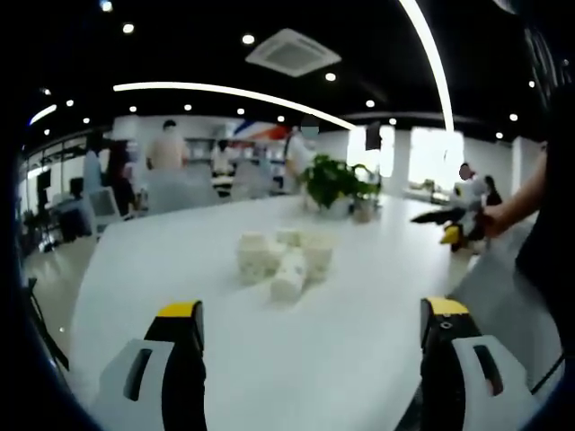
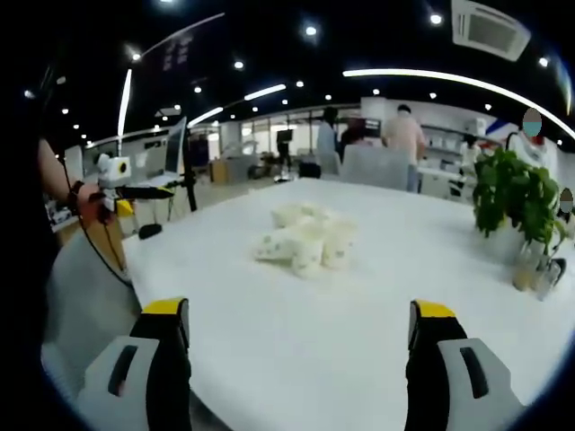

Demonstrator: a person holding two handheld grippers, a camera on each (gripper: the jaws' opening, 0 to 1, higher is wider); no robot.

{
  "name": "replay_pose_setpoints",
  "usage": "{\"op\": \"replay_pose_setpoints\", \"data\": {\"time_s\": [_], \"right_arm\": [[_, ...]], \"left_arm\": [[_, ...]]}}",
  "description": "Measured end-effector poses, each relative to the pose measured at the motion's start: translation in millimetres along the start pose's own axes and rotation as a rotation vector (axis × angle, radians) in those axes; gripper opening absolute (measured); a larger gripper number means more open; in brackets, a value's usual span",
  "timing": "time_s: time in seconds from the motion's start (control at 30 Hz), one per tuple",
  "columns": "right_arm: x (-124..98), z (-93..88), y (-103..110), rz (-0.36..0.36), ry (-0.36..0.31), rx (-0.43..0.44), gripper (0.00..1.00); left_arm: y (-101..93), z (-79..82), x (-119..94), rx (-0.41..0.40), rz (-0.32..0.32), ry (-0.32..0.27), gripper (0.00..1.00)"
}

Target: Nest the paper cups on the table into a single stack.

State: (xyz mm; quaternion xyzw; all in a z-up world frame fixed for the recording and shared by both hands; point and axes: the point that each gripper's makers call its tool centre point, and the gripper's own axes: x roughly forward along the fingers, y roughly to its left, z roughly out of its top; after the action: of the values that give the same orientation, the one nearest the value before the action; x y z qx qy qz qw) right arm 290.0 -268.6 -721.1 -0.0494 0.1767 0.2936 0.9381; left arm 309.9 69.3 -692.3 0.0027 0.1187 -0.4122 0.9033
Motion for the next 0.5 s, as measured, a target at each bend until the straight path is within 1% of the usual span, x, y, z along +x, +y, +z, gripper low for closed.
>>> {"op": "replay_pose_setpoints", "data": {"time_s": [0.3, 0.4, 0.5], "right_arm": [[2.0, 1.2, 0.4, 0.006, 0.0, -0.001, 1.0], [3.1, 1.6, 1.1, 0.012, 0.008, -0.002, 1.0], [3.6, 3.7, 1.0, 0.014, 0.003, -0.006, 1.0]], "left_arm": [[0.4, -3.9, -1.4, 0.011, -0.006, 0.02, 0.98], [-1.3, -5.9, -1.2, 0.012, -0.012, 0.031, 0.98], [-3.8, -6.1, -0.2, 0.013, -0.02, 0.032, 0.98]]}}
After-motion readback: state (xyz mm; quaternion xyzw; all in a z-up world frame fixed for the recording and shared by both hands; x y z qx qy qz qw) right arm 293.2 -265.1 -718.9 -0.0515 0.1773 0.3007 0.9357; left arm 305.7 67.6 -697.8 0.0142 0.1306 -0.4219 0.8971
